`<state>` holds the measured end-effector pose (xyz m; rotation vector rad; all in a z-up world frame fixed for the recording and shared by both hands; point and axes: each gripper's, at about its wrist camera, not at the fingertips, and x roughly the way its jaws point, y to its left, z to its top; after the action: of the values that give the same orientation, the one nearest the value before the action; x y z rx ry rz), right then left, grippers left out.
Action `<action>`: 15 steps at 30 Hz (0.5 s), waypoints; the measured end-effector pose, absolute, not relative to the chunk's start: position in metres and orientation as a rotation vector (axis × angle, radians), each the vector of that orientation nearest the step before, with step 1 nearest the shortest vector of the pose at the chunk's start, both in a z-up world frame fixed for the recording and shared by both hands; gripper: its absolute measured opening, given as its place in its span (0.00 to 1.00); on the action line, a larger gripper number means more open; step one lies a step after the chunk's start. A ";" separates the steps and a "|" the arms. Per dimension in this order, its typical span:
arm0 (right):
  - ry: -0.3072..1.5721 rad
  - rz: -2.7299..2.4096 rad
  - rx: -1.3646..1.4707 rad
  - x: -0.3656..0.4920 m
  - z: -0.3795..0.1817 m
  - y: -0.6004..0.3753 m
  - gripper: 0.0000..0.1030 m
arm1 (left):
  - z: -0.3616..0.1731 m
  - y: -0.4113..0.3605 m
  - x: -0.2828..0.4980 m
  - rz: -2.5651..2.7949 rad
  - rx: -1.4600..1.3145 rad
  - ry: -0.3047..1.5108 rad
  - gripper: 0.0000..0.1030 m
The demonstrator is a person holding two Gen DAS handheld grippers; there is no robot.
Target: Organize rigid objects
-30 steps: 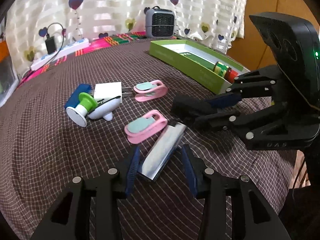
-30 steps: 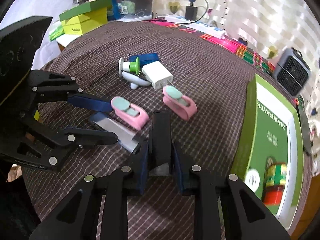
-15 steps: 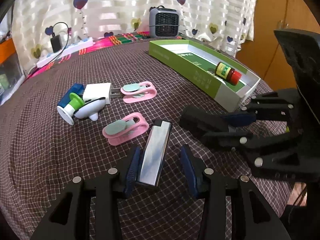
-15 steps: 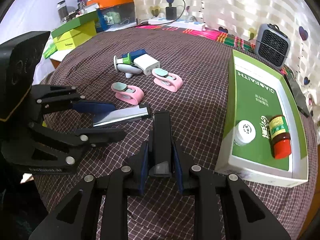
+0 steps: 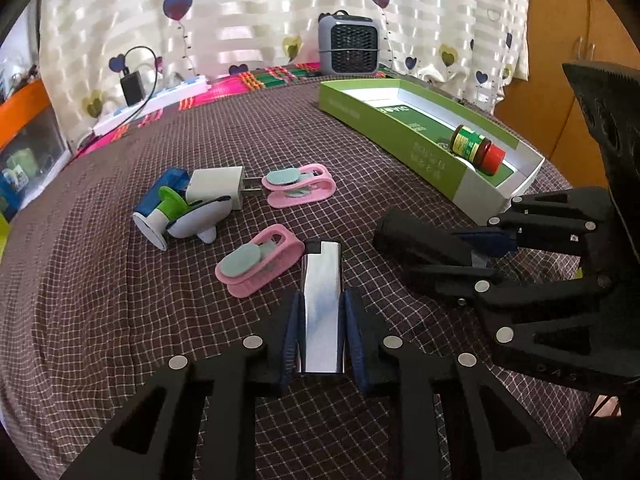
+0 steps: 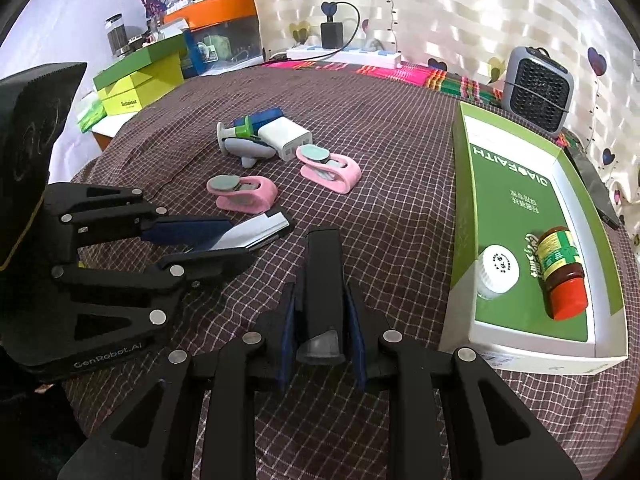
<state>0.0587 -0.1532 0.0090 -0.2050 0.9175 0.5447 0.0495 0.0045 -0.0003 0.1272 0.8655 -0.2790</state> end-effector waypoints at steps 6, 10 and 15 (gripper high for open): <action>0.917 0.541 -0.221 0.059 0.009 -0.152 0.24 | -0.001 -0.002 0.048 -0.260 0.162 0.861 0.22; 0.908 0.526 -0.252 0.057 0.009 -0.147 0.24 | -0.001 -0.001 0.049 -0.255 0.143 0.864 0.22; 0.903 0.520 -0.261 0.056 0.008 -0.146 0.24 | -0.001 -0.007 0.046 -0.221 0.177 0.854 0.22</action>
<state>0.0557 -0.1459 0.0084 -0.2609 0.9028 0.5196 0.0460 -0.0074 -0.0006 0.1771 0.8543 -0.2210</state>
